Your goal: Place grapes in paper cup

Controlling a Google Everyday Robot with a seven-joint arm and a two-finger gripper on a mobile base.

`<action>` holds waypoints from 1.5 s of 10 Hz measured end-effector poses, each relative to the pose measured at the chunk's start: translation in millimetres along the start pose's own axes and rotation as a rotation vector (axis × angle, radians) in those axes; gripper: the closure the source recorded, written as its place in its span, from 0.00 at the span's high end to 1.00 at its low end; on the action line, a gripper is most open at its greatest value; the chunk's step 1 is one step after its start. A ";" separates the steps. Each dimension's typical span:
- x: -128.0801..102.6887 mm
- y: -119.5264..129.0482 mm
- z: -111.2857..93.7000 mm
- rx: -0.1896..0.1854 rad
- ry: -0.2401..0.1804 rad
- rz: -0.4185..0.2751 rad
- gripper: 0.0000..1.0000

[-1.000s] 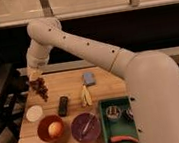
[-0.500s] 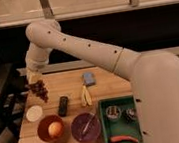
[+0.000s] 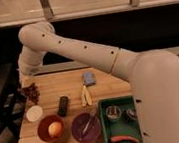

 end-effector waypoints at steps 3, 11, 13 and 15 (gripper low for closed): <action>-16.6 3.9 6.7 0.004 -0.042 -0.015 0.00; -32.4 20.5 44.8 -0.013 -0.147 0.005 0.00; -26.2 25.4 54.5 -0.017 -0.167 0.030 0.00; -12.6 33.0 64.3 -0.018 -0.181 0.073 0.15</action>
